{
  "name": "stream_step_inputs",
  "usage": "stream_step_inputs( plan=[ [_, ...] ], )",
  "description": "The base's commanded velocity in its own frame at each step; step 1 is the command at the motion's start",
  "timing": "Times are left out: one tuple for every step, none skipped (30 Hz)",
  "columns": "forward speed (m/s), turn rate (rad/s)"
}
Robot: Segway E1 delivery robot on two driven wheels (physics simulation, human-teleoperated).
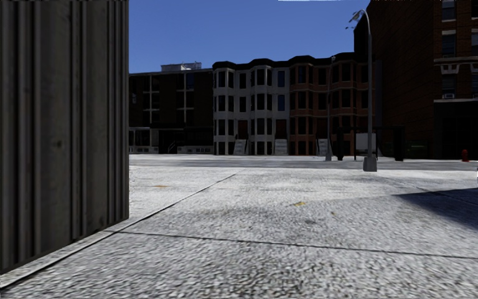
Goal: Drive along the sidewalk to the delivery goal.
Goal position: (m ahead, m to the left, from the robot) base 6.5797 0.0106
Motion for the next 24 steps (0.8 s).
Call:
stream_step_inputs(
  plan=[
    [1.89, 0.0],
    [1.91, 0.0],
    [1.92, 0.0],
    [1.92, 0.0],
    [1.92, 0.0],
    [1.92, 0.0],
    [1.92, 0.0],
    [1.92, 0.0],
    [1.89, 0.0],
    [1.86, 0.0],
    [1.84, -0.04],
    [1.84, -0.04],
    [1.83, -0.05],
    [1.83, -0.06],
    [1.83, -0.1],
    [1.83, -0.1],
    [1.83, -0.23],
    [1.83, -0.32],
    [1.82, -0.35],
    [1.82, -0.35],
    [1.82, -0.36],
    [1.82, -0.36],
    [1.82, -0.36],
    [1.82, -0.36]
  ],
)
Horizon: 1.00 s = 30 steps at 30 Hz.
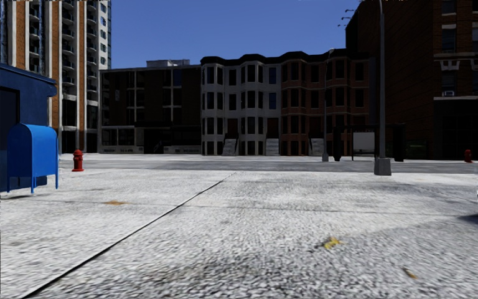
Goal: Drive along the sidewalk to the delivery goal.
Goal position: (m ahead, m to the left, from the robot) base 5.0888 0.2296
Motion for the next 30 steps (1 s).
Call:
stream_step_inputs(
  plan=[
    [1.81, -0.36],
    [1.81, -0.36],
    [1.81, -0.23],
    [1.81, -0.23],
    [1.81, -0.01],
    [1.81, 0.0],
    [1.81, 0.0],
    [1.81, 0.0],
    [1.81, 0.0],
    [1.81, 0.0],
    [1.81, 0.0],
    [1.81, 0.0],
    [1.81, 0.0],
    [1.81, 0.0],
    [1.81, 0.0],
    [1.81, 0.0],
    [1.81, 0.0],
    [1.81, 0.0],
    [1.81, 0.0],
    [1.81, 0.0],
    [1.81, 0.0],
    [1.81, 0.0],
    [1.81, 0.0],
    [1.81, 0.0],
    [1.81, 0.0],
    [1.81, 0.0],
    [1.81, 0.0],
    [1.81, 0.0],
    [1.81, 0.0],
    [1.81, 0.0]
  ],
)
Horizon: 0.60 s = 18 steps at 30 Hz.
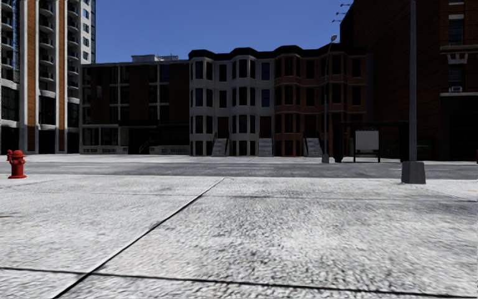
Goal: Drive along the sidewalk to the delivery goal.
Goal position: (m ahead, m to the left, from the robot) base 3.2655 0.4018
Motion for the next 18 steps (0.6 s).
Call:
stream_step_inputs(
  plan=[
    [1.81, 0.0],
    [1.81, 0.0],
    [1.81, 0.0],
    [1.81, 0.0],
    [1.81, 0.0],
    [1.81, 0.0],
    [1.81, 0.0],
    [1.81, 0.0],
    [1.81, 0.0],
    [1.81, 0.0],
    [1.81, 0.0],
    [1.81, 0.0],
    [1.81, 0.0],
    [1.81, 0.0],
    [1.79, 0.0],
    [1.79, 0.0],
    [1.77, 0.0],
    [1.75, 0.0]
  ],
)
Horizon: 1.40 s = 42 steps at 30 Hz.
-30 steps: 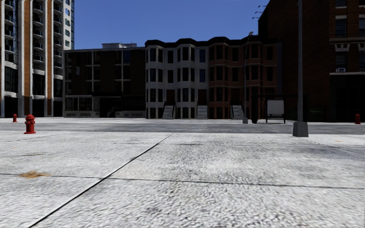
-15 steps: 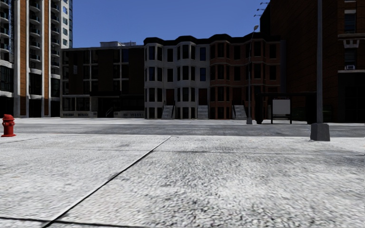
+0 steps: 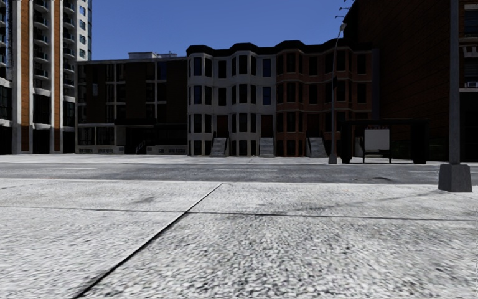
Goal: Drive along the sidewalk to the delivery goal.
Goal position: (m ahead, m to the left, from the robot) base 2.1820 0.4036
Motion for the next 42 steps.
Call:
stream_step_inputs(
  plan=[
    [1.73, 0.0],
    [1.73, 0.0],
    [1.68, 0.0],
    [1.59, 0.0],
    [1.55, 0.0],
    [1.55, 0.0],
    [1.54, 0.0],
    [1.53, 0.0],
    [1.53, 0.0],
    [1.53, 0.0],
    [1.53, 0.0],
    [1.53, 0.0],
    [1.53, 0.0],
    [1.53, 0.0],
    [1.53, 0.0],
    [1.53, 0.0],
    [1.53, 0.0],
    [1.53, 0.0],
    [1.53, 0.0],
    [1.53, 0.0],
    [1.53, 0.0],
    [1.53, 0.0],
    [1.53, 0.0],
    [1.53, 0.0],
    [1.53, 0.0],
    [1.53, 0.0],
    [1.53, 0.0],
    [1.53, 0.0],
    [1.53, 0.0],
    [1.53, 0.0],
    [1.53, 0.0],
    [1.53, 0.0],
    [1.53, 0.0],
    [1.53, 0.0],
    [1.53, 0.0],
    [1.53, 0.0],
    [1.53, 0.0],
    [1.53, 0.0],
    [1.53, 0.0],
    [1.53, 0.0],
    [1.53, 0.0],
    [1.53, 0.0]
  ],
)
